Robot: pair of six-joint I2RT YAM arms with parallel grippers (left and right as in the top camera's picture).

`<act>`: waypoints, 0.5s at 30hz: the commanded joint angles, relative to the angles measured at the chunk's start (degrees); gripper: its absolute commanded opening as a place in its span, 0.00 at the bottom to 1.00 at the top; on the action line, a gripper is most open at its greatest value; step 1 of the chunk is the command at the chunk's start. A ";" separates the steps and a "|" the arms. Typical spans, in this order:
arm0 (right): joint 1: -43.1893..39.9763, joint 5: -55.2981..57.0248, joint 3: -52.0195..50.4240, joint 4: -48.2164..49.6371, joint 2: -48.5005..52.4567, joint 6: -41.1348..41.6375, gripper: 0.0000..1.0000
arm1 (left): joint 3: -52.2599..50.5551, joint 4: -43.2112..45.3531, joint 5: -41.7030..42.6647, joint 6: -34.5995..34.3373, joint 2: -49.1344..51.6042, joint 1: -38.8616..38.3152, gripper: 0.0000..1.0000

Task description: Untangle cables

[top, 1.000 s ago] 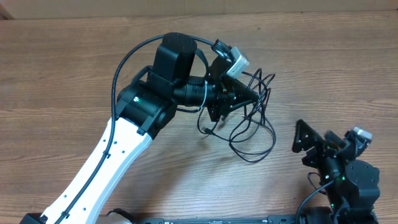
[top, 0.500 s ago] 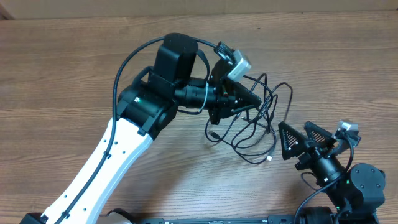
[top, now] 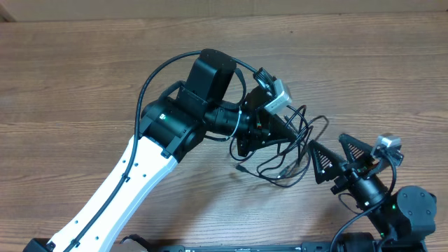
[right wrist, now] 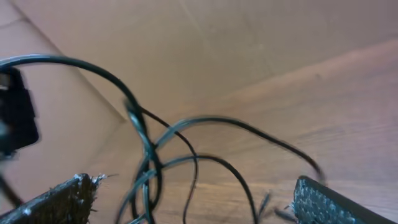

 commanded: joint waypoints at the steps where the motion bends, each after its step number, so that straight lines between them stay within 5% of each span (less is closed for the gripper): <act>1: -0.11 -3.78 0.81 3.28 -0.57 -1.40 1.00 | 1.27 0.68 1.49 2.29 -0.74 -2.16 0.04; 15: -0.11 8.02 0.81 4.15 -0.57 -5.86 1.00 | 1.27 -0.09 -3.45 2.71 -0.63 -9.16 0.04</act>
